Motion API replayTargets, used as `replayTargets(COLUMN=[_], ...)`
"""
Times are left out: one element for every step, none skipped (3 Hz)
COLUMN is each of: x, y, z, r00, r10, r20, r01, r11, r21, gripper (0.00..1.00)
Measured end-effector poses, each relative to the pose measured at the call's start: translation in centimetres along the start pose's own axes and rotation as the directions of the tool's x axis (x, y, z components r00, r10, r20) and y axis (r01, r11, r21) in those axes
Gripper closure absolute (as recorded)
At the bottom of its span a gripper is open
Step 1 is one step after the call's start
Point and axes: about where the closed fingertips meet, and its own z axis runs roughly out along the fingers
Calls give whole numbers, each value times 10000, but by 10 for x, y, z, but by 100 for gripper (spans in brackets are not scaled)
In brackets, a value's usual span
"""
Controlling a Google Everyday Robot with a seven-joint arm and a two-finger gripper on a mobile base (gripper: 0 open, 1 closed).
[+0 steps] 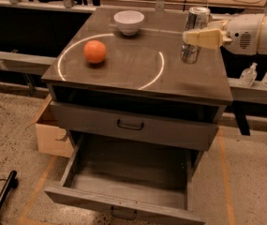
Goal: Place redbull can into middle drawer
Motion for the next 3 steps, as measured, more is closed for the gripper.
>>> replayTargets(x=[14, 37, 63], y=[62, 108, 147], z=[-17, -22, -21], r00=[9978, 9955, 9968], r10=[661, 946, 755], r20=[40, -104, -264], r01=[-657, -951, -794], r11=[9954, 9861, 9752], r21=[-697, -1363, -2068], gripper=[100, 100, 100])
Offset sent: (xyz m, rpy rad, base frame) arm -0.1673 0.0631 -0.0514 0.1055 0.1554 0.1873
